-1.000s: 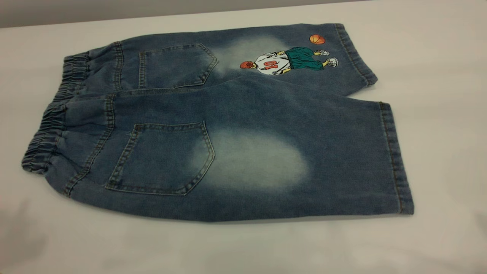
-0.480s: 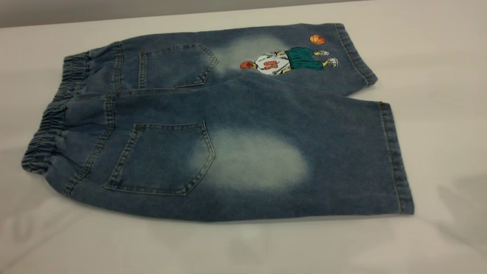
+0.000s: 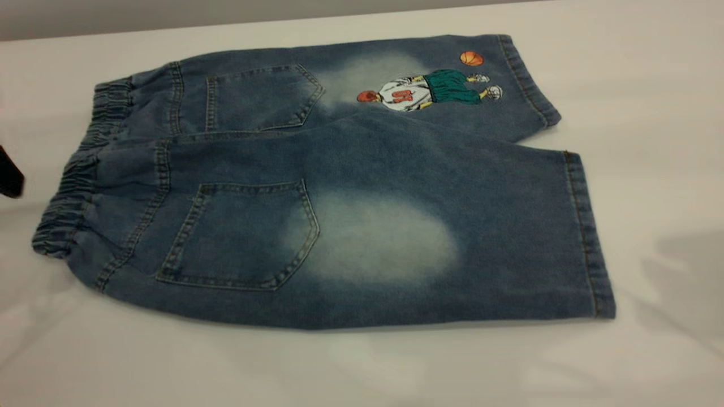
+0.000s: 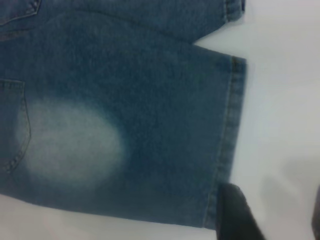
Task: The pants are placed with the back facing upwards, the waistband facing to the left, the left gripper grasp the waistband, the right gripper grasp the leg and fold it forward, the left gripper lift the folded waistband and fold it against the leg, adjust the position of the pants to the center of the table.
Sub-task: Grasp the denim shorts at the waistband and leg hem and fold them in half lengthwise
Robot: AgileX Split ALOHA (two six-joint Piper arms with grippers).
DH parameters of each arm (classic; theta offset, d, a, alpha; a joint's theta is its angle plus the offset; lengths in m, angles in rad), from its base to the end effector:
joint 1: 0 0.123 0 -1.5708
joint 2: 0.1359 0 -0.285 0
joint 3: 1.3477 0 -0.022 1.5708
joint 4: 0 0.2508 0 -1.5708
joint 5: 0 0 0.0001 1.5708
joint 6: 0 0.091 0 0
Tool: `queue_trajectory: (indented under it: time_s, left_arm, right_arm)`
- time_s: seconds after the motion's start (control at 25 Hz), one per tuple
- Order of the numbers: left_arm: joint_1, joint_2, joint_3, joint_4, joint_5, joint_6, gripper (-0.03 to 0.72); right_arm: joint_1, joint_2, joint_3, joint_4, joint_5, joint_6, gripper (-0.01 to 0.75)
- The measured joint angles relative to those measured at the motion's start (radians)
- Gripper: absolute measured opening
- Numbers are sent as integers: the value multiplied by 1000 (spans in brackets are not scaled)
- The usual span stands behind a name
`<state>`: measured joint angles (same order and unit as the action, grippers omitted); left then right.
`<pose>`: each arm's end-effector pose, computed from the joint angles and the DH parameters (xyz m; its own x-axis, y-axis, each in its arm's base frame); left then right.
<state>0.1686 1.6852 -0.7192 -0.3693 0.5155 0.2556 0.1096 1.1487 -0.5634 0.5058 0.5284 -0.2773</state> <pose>0.2647 0.0286 0.1324 -0.9537 -0.2314 -0.1919 -0.1957 0.9625 -0.1879 0.1965 0.0440 0.2231 -0.8493 0.0705 -0.5232 -0.1020 0.9505 0.2936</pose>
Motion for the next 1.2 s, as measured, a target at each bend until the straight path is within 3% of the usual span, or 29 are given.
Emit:
queue_trajectory:
  time_s: [0.44,0.96,1.08,1.2]
  left_arm:
    - [-2,240,-123,-35,-54,-2,456]
    - [-4,351,-134,-127,-83,66,451]
    - [-4,358,-133,-155,-80,109,400]
    - [-4,359,-133,-202,-79,156,295]
  right_arm:
    - [0,1,0,43,-12,-41,279]
    - [0,1,0,42,-25,-41,279]
    - [0,1,0,44,-15,-41,279]
    - [0,4,5,52,-6,-41,279]
